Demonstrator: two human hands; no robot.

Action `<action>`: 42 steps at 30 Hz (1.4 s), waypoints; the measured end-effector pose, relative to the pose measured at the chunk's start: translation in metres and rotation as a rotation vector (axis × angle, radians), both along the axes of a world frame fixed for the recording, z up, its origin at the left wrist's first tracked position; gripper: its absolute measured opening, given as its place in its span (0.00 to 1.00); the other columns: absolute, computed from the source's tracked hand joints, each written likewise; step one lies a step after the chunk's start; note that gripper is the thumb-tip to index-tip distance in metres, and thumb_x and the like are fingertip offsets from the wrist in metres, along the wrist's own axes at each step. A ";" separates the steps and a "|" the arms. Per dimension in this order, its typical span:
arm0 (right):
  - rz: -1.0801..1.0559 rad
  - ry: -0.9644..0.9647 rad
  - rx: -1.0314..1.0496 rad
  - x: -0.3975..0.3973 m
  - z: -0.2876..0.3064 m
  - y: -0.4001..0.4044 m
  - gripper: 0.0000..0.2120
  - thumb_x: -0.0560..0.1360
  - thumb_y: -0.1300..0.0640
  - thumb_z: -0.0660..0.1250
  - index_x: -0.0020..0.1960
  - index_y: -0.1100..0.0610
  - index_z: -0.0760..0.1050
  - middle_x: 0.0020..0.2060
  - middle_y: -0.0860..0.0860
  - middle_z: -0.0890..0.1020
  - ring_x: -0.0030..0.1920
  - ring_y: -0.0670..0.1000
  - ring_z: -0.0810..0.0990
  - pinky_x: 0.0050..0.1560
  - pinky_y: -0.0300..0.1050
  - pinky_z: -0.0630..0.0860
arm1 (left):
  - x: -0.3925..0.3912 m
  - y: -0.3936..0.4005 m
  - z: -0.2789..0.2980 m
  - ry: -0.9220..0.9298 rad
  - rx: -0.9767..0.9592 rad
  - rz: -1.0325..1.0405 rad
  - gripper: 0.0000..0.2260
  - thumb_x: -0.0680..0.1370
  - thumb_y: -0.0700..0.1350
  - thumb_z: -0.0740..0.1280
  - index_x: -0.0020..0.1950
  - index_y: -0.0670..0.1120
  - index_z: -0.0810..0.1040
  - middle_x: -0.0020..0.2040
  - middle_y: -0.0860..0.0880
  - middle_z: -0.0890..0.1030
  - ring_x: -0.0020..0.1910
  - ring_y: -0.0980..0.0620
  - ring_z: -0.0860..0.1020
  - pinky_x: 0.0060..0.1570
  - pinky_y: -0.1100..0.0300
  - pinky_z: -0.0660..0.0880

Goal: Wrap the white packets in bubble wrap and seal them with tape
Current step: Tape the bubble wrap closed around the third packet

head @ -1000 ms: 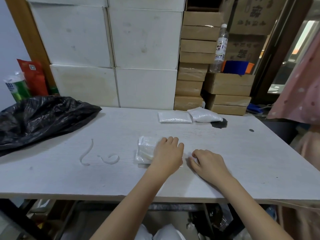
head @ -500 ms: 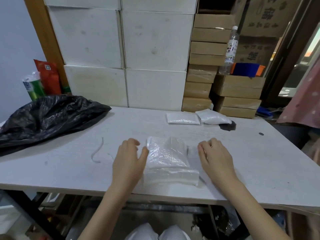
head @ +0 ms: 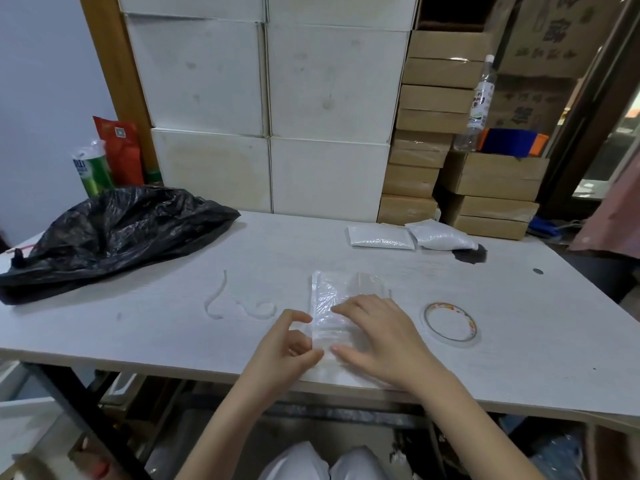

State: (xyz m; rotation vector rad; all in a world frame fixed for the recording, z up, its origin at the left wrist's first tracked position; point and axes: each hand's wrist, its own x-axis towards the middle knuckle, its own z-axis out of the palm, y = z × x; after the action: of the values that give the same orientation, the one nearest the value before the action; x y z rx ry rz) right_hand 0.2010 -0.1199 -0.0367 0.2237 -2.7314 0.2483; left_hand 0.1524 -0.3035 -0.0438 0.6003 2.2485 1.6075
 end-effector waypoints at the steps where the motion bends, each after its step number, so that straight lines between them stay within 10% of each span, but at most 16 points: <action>1: -0.023 -0.099 -0.042 -0.004 0.006 0.004 0.24 0.68 0.36 0.61 0.60 0.47 0.75 0.53 0.43 0.80 0.55 0.47 0.77 0.55 0.41 0.69 | -0.003 0.002 0.001 0.004 0.022 0.023 0.14 0.73 0.38 0.70 0.54 0.48 0.72 0.31 0.52 0.78 0.29 0.63 0.74 0.34 0.74 0.70; 13: 0.058 -0.490 -0.486 -0.067 0.046 0.036 0.09 0.73 0.49 0.70 0.51 0.51 0.78 0.38 0.45 0.79 0.36 0.46 0.75 0.43 0.43 0.74 | -0.052 0.033 0.030 -0.029 0.057 0.151 0.07 0.73 0.36 0.69 0.49 0.43 0.75 0.38 0.43 0.83 0.27 0.59 0.79 0.30 0.68 0.76; 23: -0.130 0.277 0.221 -0.035 0.011 0.011 0.18 0.75 0.52 0.55 0.49 0.55 0.83 0.47 0.49 0.85 0.53 0.52 0.82 0.56 0.49 0.78 | -0.064 0.035 0.001 -0.102 0.053 0.239 0.05 0.73 0.35 0.67 0.41 0.43 0.80 0.36 0.43 0.82 0.29 0.48 0.80 0.37 0.58 0.79; 29: -0.153 -0.158 0.119 -0.019 -0.014 0.018 0.29 0.78 0.44 0.42 0.75 0.55 0.59 0.74 0.49 0.62 0.76 0.48 0.57 0.75 0.43 0.44 | -0.062 0.037 -0.002 -0.074 0.026 0.215 0.06 0.74 0.35 0.66 0.42 0.45 0.79 0.40 0.43 0.81 0.28 0.54 0.78 0.31 0.68 0.76; 31: -0.098 -0.267 0.005 -0.020 -0.019 0.029 0.26 0.81 0.44 0.43 0.77 0.51 0.48 0.77 0.45 0.51 0.77 0.44 0.46 0.76 0.41 0.39 | -0.060 0.036 -0.001 0.054 -0.113 0.190 0.06 0.72 0.37 0.67 0.43 0.48 0.79 0.46 0.45 0.78 0.36 0.54 0.77 0.34 0.67 0.73; 37: -0.063 -0.288 -0.104 -0.014 -0.030 0.036 0.28 0.81 0.45 0.49 0.77 0.49 0.45 0.76 0.41 0.46 0.76 0.40 0.42 0.76 0.40 0.42 | -0.045 0.050 -0.001 1.217 -0.418 0.110 0.14 0.69 0.34 0.63 0.51 0.42 0.83 0.57 0.43 0.81 0.58 0.43 0.79 0.54 0.50 0.76; 42: -0.081 -0.296 -0.340 -0.013 -0.015 0.028 0.22 0.82 0.48 0.48 0.76 0.48 0.55 0.76 0.40 0.54 0.75 0.38 0.48 0.76 0.40 0.45 | -0.047 0.045 -0.019 1.099 -0.572 -0.013 0.15 0.70 0.42 0.58 0.45 0.47 0.85 0.50 0.49 0.85 0.51 0.45 0.83 0.47 0.51 0.79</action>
State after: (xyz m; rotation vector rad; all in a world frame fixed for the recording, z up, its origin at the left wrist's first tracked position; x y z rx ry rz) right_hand 0.1881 -0.0922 -0.0519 -0.0219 -2.9162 0.7682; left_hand 0.1050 -0.2586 -0.0623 1.5521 3.1872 0.5052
